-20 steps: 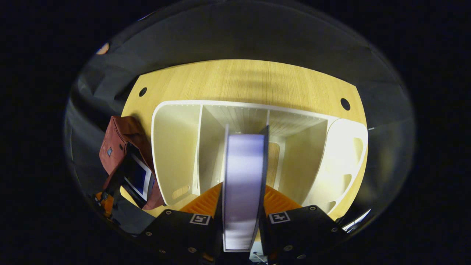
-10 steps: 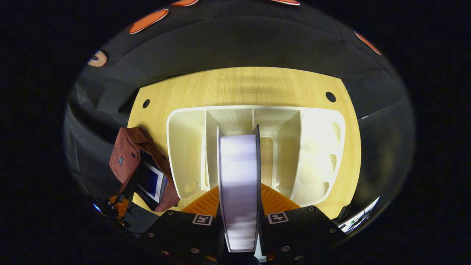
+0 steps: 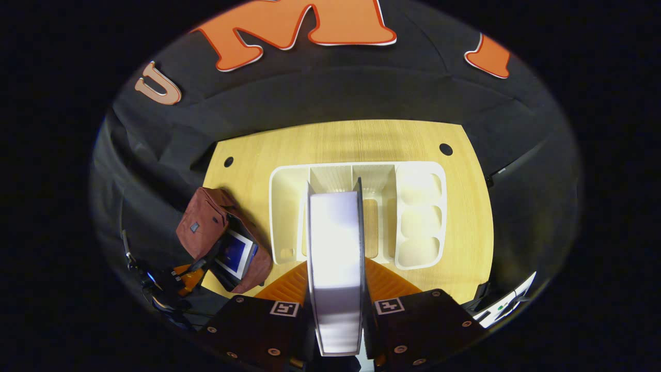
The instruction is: Open the schoolbag, grab two books from the bookshelf and put them into the schoolbag.
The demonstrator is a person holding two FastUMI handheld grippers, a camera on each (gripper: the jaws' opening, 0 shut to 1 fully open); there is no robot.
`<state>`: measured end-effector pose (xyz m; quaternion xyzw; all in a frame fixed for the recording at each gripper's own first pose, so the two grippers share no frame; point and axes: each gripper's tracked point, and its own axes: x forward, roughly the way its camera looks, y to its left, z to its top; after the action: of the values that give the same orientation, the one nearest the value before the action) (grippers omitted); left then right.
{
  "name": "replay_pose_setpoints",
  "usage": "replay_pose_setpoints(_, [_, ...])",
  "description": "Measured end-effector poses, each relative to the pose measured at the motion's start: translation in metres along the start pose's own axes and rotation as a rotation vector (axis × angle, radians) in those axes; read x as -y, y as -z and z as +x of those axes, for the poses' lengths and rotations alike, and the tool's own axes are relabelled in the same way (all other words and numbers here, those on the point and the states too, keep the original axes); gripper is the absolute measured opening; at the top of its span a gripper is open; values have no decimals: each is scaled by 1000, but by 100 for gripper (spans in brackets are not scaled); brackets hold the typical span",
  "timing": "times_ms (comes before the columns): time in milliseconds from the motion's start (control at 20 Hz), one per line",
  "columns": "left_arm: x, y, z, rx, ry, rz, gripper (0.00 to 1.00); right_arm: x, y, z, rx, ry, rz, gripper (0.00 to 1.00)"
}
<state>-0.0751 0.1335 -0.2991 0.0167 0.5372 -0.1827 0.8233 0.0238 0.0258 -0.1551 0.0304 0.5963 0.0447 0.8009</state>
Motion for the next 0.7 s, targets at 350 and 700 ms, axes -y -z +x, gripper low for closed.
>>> replay_pose_setpoints(350, [-2, -2, 1, -7, 4, -4, 5, -16, 12, -23, 55, -76, 45, 36])
replay_pose_setpoints(700, [-11, -16, -10, -10, 2, 25, 5, -76, 54, -10, 43, -253, 95, 36])
